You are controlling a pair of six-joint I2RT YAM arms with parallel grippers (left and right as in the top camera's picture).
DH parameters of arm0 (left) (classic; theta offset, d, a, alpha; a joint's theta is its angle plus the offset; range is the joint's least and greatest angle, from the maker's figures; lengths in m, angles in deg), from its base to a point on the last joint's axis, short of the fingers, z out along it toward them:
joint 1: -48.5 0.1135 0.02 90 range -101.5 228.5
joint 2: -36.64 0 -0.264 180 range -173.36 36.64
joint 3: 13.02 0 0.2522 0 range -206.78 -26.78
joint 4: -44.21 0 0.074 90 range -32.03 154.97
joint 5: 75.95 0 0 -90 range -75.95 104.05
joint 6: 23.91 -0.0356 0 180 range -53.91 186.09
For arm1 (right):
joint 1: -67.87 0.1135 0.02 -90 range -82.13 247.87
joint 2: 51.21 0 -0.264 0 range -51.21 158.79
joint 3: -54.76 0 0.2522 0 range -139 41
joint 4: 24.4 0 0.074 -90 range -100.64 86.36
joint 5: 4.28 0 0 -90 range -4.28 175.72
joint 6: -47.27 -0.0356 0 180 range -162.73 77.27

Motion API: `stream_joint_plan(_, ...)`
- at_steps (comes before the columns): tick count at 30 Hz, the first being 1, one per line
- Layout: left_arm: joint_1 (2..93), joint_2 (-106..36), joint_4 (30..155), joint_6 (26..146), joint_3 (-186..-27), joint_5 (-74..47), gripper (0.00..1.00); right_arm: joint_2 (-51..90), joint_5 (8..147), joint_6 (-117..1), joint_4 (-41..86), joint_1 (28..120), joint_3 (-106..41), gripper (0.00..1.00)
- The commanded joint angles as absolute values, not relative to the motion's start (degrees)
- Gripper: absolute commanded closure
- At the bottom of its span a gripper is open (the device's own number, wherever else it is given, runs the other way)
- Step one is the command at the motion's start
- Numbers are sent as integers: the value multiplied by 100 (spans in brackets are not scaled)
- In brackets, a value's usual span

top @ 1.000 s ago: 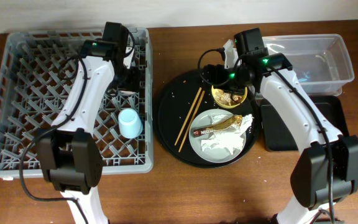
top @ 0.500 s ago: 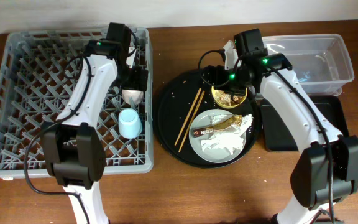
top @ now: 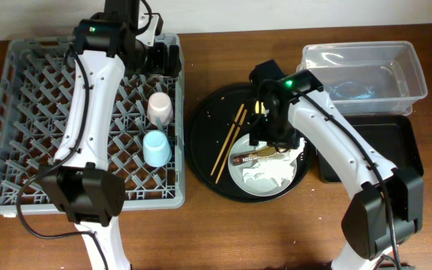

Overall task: Sort waste into correct bins and load items into the dishwasher rack
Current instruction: 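Grasp the tissue and wrapper on the white plate with the right gripper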

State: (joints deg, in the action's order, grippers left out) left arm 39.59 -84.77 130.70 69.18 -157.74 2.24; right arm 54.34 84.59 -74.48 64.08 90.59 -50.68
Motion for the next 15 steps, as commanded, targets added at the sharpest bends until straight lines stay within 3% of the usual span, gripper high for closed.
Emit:
stream_joint_plan(1, 3968, -8444, 13068, 6953, -15889, 143, 1, 5380, 8918, -8612, 6091, 9090, -4323, 19)
stream_joint_plan(5, 3968, -8444, 13070, 6953, -15889, 141, 1, 5406, 8370, -9052, 4515, 9033, -3123, 11)
stream_joint_plan(10, 3968, -8444, 13070, 6953, -15887, 141, 1, 5432, 8182, -9047, 4432, 8677, -3027, 10)
stream_joint_plan(15, 3968, -8444, 13070, 6953, -15889, 141, 1, 5432, 8013, -8296, 4178, 8664, -3027, 10)
